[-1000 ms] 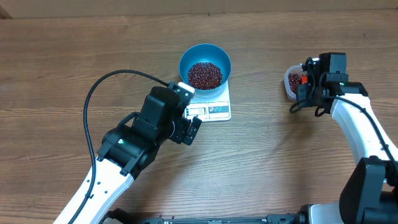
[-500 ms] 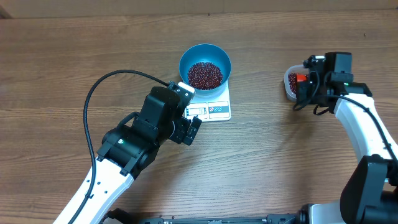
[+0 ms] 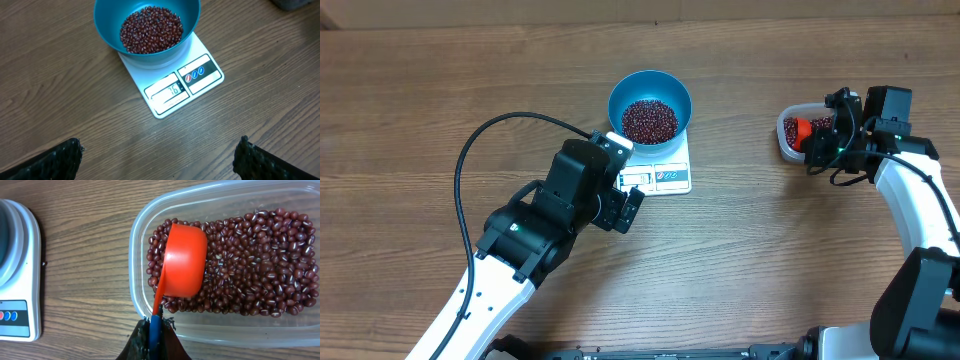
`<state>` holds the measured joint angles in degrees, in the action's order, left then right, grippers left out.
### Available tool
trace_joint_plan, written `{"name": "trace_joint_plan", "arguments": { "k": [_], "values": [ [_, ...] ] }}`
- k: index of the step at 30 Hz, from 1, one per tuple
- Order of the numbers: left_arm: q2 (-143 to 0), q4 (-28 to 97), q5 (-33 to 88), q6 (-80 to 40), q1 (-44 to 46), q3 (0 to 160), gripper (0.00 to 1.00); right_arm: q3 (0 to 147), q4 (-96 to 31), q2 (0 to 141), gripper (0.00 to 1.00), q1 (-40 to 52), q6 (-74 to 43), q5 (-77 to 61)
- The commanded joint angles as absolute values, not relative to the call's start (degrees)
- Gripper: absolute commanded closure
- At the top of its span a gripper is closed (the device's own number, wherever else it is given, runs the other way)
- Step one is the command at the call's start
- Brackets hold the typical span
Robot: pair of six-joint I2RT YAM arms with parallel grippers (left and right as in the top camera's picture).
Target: Scoop item into bowl and weigh 150g on scale
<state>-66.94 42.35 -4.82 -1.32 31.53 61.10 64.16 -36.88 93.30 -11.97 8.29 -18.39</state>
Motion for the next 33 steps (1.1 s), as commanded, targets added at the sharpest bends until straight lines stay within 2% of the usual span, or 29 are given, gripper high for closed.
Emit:
{"name": "trace_joint_plan", "arguments": {
  "k": [1, 8, 21, 27, 33],
  "values": [
    [-67.2, 42.2, -5.3, -1.7, 31.9, 60.8, 0.00, 64.3, -36.5, 93.6, 0.96, -12.0, 5.7, -21.1],
    [-67.2, 42.2, -5.3, -1.7, 31.9, 60.8, 0.00, 64.3, -36.6, 93.8, 0.96, -14.6, -1.9, -21.1],
    [-67.2, 42.2, -5.3, -1.7, 31.9, 60.8, 0.00, 64.3, -35.9, 99.3, 0.96, -15.6, -4.7, -27.2],
    [-67.2, 42.2, -5.3, -1.7, 31.9, 60.8, 0.00, 64.3, -36.1, 99.3, 0.96, -19.2, -4.8, -33.8],
    [-67.2, 42.2, -5.3, -1.7, 31.9, 60.8, 0.00, 64.3, -36.2, 99.3, 0.96, -21.4, -7.5, -34.4]
  ]
}}
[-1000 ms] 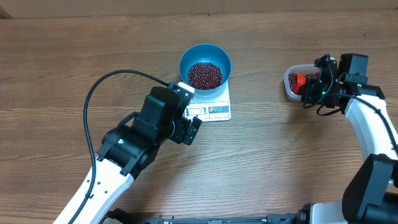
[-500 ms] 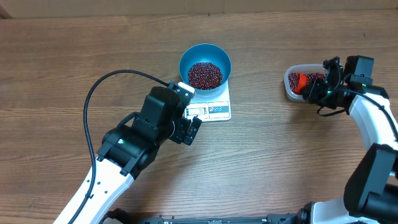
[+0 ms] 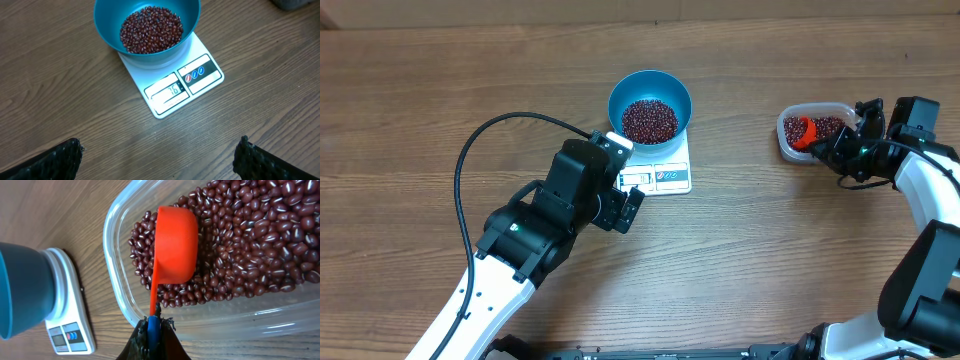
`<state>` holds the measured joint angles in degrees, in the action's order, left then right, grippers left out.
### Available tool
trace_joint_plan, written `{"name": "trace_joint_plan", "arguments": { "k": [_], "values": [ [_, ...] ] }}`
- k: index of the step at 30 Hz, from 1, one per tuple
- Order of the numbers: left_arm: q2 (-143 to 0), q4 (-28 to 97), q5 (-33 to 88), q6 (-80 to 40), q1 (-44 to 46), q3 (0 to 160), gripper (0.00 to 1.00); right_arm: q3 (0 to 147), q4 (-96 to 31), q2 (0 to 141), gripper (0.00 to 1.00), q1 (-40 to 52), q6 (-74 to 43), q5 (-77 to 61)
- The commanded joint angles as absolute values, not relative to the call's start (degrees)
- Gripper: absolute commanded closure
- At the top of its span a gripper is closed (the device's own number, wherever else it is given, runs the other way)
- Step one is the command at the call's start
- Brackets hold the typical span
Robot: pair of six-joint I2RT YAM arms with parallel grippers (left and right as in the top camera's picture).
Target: Scoop item into bowl and weigh 150g on scale
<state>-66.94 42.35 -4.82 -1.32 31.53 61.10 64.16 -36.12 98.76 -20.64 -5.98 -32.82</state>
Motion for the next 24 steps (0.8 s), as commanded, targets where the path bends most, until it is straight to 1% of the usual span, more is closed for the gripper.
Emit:
{"name": "trace_joint_plan", "arguments": {
  "k": [1, 14, 20, 24],
  "values": [
    [-67.2, 42.2, -5.3, -1.7, 31.9, 60.8, 0.00, 64.3, -36.1, 99.3, 0.97, -21.5, -7.5, -34.7],
    [-67.2, 42.2, -5.3, -1.7, 31.9, 60.8, 0.00, 64.3, -35.0, 99.3, 0.96, -25.1, -7.5, -42.2],
    [-67.2, 42.2, -5.3, -1.7, 31.9, 60.8, 0.00, 64.3, -35.2, 99.3, 0.96, -25.9, -7.5, -42.2],
    [-67.2, 42.2, -5.3, -1.7, 31.9, 60.8, 0.00, 64.3, -35.4, 99.3, 0.96, -28.3, -7.5, -44.2]
  ]
}}
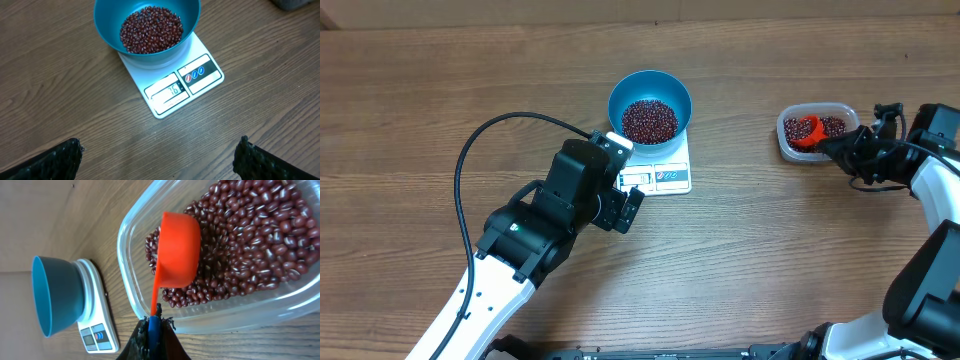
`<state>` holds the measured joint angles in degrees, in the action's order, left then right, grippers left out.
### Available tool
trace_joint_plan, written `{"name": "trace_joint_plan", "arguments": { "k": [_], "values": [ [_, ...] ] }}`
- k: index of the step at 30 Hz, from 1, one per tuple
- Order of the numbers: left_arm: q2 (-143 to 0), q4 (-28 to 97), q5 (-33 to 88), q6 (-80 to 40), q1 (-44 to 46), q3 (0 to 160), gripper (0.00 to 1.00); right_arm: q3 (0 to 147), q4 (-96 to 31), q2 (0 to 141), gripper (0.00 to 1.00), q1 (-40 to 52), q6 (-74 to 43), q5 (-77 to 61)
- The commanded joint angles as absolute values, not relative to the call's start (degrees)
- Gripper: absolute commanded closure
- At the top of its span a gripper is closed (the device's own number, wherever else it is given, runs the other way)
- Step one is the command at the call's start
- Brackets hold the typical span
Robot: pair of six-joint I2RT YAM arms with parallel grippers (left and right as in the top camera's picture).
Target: Scoop item into bowl and weigh 150g on scale
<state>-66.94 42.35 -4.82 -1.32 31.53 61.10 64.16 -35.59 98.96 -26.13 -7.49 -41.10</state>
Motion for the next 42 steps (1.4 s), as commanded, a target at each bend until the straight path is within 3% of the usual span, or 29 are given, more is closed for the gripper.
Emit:
{"name": "trace_joint_plan", "arguments": {
  "k": [1, 28, 42],
  "values": [
    [-67.2, 42.2, -5.3, -1.7, 31.9, 60.8, 0.00, 64.3, -35.5, 99.3, 0.96, -29.0, -7.5, -45.7],
    [-67.2, 42.2, -5.3, -1.7, 31.9, 60.8, 0.00, 64.3, -38.2, 99.2, 0.96, -31.5, -5.5, -71.3],
    [-67.2, 42.2, -5.3, -1.7, 31.9, 60.8, 0.01, 64.3, -33.8, 99.2, 0.96, -15.3, -7.6, -72.1]
  ]
}}
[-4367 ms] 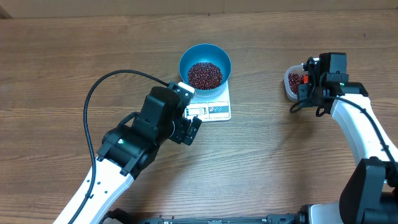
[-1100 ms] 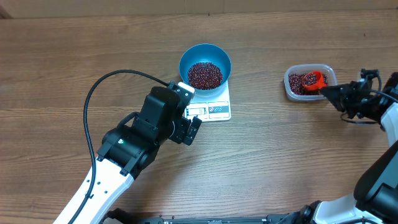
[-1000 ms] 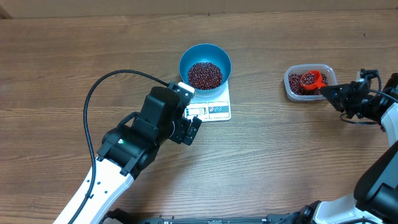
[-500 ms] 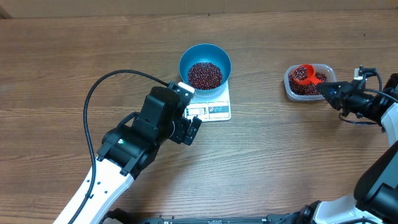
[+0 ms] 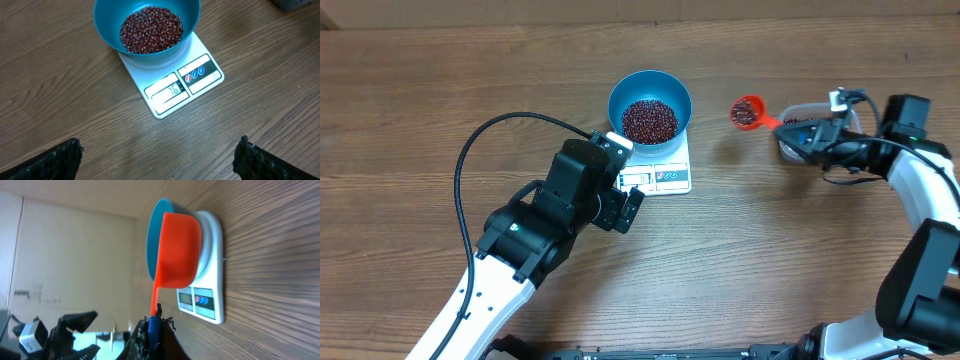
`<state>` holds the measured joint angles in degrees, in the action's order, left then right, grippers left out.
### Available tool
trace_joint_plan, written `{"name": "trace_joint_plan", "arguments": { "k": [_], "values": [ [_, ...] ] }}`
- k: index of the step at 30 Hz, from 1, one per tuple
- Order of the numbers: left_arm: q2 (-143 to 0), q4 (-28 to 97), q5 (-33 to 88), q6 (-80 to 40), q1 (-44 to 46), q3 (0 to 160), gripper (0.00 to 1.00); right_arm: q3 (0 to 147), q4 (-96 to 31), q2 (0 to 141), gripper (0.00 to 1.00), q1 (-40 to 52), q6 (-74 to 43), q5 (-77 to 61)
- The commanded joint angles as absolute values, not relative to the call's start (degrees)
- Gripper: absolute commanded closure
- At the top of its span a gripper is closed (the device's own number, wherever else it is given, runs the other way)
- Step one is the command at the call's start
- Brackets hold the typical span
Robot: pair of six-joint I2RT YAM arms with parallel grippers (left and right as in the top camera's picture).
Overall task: Scoop item into bowl and weigh 150g on scale
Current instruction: 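Lift the filled scoop out of the tub and carry it left, then tip the red scoop over the blue bowl to pour beans in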
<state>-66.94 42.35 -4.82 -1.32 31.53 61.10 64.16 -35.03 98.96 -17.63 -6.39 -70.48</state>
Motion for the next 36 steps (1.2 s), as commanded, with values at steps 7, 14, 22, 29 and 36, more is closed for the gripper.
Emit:
{"name": "trace_joint_plan", "arguments": {
  "k": [7, 14, 22, 29, 36],
  "values": [
    [-67.2, 42.2, -5.3, -1.7, 31.9, 60.8, 0.01, 64.3, -27.5, 99.2, 0.96, -8.5, -12.9, -72.1],
    [-67.2, 42.2, -5.3, -1.7, 31.9, 60.8, 0.00, 64.3, -18.3, 99.2, 0.96, -3.6, -16.5, -71.2],
    [-67.2, 42.2, -5.3, -1.7, 31.9, 60.8, 0.00, 64.3, -11.3, 99.2, 0.96, 1.7, -16.5, -58.3],
    [-67.2, 42.2, -5.3, -1.7, 31.9, 60.8, 0.00, 64.3, -6.9, 99.2, 0.96, 5.8, -13.2, -47.9],
    [-67.2, 42.2, -5.3, -1.7, 31.9, 60.8, 0.01, 64.3, -6.0, 99.2, 0.96, 7.5, 0.6, -46.1]
  ]
}}
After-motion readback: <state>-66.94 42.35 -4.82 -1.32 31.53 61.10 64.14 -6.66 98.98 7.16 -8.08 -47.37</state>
